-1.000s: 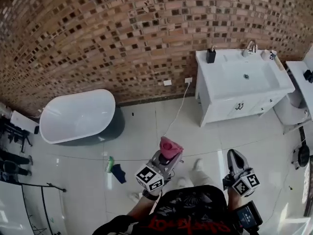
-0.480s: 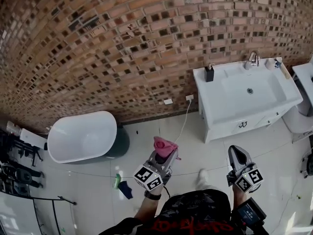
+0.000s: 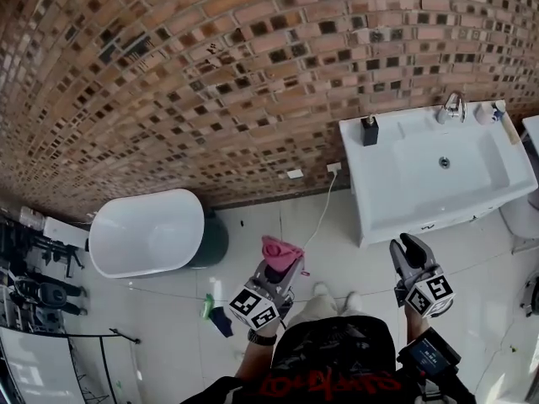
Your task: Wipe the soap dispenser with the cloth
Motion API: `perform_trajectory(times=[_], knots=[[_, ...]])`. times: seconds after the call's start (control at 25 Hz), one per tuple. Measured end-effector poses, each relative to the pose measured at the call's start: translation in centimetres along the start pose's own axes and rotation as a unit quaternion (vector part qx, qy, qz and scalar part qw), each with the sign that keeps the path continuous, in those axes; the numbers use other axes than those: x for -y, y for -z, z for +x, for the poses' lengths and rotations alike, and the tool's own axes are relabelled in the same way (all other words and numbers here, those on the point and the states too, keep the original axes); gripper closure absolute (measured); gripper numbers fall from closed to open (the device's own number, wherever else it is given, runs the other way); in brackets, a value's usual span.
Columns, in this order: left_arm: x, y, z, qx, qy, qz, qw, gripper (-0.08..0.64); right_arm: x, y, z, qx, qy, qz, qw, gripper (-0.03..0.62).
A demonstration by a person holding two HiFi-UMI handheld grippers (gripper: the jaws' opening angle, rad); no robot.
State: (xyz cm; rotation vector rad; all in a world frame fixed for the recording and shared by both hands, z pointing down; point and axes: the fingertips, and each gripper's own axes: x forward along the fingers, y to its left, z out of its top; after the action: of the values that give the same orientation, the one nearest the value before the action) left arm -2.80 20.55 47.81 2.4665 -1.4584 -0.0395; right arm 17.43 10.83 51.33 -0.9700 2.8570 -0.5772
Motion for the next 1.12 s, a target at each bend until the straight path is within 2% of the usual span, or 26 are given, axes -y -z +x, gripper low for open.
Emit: perform_trajectory(times=[0.16,0.36,0.52,0.68,0.84,1.0,1.04,1.12], knots=[[-4.3,1.1,2.3,-0.004,0.02,-0.022,0.9996,0.465,2.2,-0.6,4.5,-0.012,0.005,-0.025,1.0,0.477],[-10.5,0.2,7.4,0.004,0.083,-0.006,0.9965,0.465,4.8,-3.1,11.7,-0.037,0.011,-0.122,0.992,0.442],[-14.7,-2.8,10.9,0.003,0.143,0.01,0.9896,0.465,6.6,-4.4,16.9,-0.099,0.008,-0.189,0.977,0.41],[-18.8,-4.4,13.4,-0.011,0.177,0.019,0.984,0.465,10.4,-3.7,20.5,-0.163,0.006,-0.254,0.953,0.389],[-21.1,-4.6,15.6,-0.019,0.178,-0.015,0.9837,0.465,15.4,-1.6,22.8,-0.221,0.006,-0.27,0.937,0.37],[-22.1,-5.1,17.4,-0.031,0.149,-0.036,0.9876,0.465,20.4,2.6,24.8,-0.272,-0.014,-0.255,0.928,0.363],[-22.3,-5.2,17.8,-0.034,0.139,-0.036,0.9891,0.465,21.8,3.6,25.3,-0.287,-0.027,-0.263,0.921,0.347],[-22.6,-4.9,18.4,-0.039,0.117,-0.04,0.9916,0.465,24.6,5.4,26.1,-0.323,-0.055,-0.294,0.898,0.282]])
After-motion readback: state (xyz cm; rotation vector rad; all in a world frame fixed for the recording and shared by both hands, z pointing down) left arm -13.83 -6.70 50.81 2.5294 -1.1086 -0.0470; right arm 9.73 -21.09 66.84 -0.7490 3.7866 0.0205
